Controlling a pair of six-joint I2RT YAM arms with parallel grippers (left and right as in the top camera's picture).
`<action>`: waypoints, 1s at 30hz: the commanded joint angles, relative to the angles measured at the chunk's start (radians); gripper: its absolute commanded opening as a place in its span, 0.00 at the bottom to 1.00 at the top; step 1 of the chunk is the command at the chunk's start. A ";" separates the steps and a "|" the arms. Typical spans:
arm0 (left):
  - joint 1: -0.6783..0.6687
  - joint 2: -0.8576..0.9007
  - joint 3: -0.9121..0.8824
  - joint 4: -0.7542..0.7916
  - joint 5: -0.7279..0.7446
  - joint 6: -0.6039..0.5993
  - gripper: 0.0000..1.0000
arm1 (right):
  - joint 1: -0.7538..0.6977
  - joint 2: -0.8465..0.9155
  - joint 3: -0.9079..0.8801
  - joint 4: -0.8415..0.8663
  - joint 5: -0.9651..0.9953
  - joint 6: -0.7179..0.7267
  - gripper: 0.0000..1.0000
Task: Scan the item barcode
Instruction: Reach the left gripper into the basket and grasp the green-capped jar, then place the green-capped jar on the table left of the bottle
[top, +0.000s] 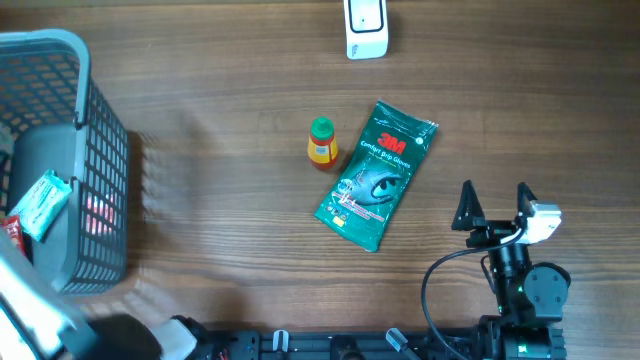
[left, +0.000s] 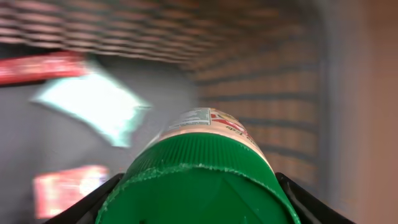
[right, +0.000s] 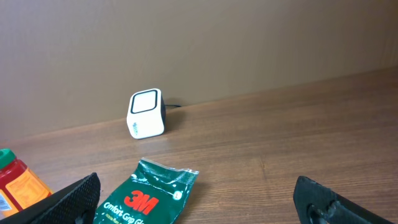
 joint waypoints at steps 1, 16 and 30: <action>-0.030 -0.109 0.022 0.054 0.271 0.020 0.60 | 0.000 0.000 -0.001 0.003 0.011 -0.001 1.00; -0.602 -0.155 0.021 -0.026 0.229 0.548 0.58 | 0.000 0.000 -0.001 0.003 0.011 -0.001 1.00; -0.956 0.098 0.016 -0.227 -0.141 0.626 0.57 | 0.000 0.000 -0.001 0.003 0.011 -0.001 1.00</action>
